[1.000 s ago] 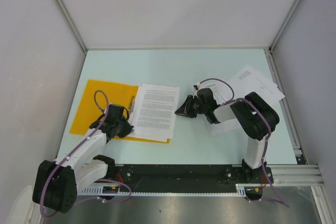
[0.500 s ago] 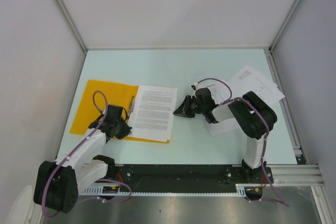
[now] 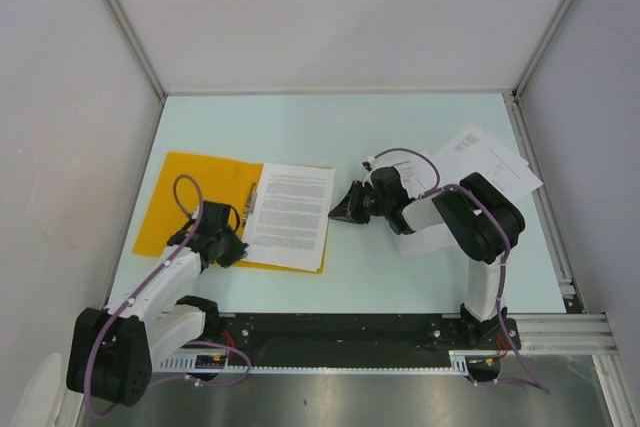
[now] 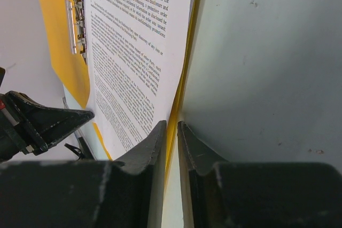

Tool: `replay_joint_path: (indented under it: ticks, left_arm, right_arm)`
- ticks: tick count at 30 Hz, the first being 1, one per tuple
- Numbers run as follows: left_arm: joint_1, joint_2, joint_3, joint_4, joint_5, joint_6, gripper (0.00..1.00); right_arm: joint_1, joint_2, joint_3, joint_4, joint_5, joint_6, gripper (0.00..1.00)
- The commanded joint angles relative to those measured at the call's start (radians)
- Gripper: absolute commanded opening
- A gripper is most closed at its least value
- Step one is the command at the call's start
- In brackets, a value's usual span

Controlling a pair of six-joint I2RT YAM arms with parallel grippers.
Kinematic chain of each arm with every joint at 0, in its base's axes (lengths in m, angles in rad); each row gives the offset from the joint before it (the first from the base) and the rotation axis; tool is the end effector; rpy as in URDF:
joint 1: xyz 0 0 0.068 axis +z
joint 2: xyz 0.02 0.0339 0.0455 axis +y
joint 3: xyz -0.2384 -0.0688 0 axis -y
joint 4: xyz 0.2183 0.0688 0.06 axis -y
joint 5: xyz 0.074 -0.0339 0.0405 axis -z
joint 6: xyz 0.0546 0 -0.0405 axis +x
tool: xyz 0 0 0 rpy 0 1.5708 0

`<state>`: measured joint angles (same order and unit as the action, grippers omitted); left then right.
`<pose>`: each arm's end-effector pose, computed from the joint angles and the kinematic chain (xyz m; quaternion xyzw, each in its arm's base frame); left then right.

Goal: Put the files into the folder

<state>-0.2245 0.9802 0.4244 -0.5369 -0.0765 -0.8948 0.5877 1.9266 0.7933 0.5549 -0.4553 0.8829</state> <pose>0.1603 -0.0323 0.1333 -0.3279 0.9139 -0.0941 0.2202 0.2804 0.2156 0.0974 0.0197 0.8632 0.4583 0.2108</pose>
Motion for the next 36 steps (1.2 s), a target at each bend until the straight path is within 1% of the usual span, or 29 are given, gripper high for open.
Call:
replay_joint_path:
  ticks: [1,26,33,35,36]
  left_arm:
    - [0.019,-0.015,0.013,-0.001,-0.016,0.034,0.00]
    - [0.034,-0.040,0.008,-0.021,-0.029,0.045,0.01]
    - [0.034,-0.037,0.013,-0.029,-0.039,0.045,0.08]
    - [0.034,-0.040,0.016,-0.031,-0.045,0.040,0.14]
    - [0.034,-0.043,0.017,-0.032,-0.043,0.039,0.19]
  right_arm:
    - [0.006,0.008,0.030,0.020,-0.008,-0.007,0.19]
    - [0.011,0.020,0.030,-0.010,-0.016,-0.012,0.18]
    - [0.017,0.025,0.030,-0.013,-0.019,-0.015,0.18]
    - [0.018,0.020,0.032,-0.018,-0.019,-0.016,0.17]
    - [0.018,0.017,0.030,-0.024,-0.019,-0.018,0.17]
